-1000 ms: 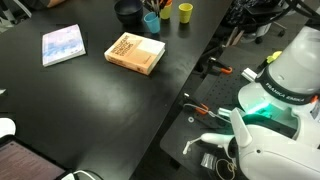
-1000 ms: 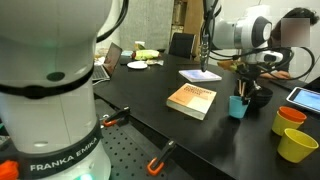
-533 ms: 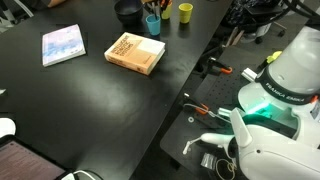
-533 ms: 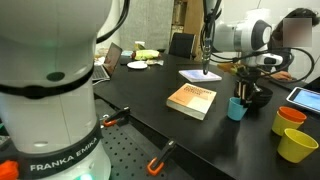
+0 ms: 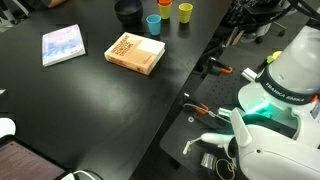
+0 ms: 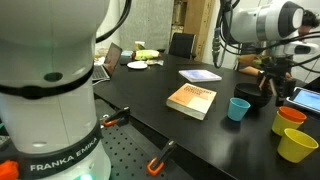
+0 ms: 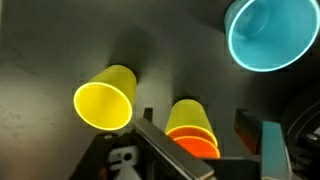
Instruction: Unstack the cups.
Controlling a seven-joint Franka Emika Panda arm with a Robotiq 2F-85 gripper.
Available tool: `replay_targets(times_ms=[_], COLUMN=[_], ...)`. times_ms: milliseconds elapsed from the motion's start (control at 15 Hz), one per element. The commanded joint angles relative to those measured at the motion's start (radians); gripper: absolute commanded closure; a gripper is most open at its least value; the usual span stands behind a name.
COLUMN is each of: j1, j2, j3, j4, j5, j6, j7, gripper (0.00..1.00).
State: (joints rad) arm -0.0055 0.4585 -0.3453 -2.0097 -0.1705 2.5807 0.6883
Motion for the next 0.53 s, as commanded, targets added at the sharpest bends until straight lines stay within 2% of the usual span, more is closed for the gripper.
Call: replay_targets(times_ms=[0, 467], j1=[-0.027, -0.065], j2=[0.016, 0.115], j3=[-0.03, -0.046], j4=[0.046, 0.164], j5=[0.001, 0.014], j6=[-0.057, -0.109], j7=[0.023, 0.081], gripper=[0.0, 0.0])
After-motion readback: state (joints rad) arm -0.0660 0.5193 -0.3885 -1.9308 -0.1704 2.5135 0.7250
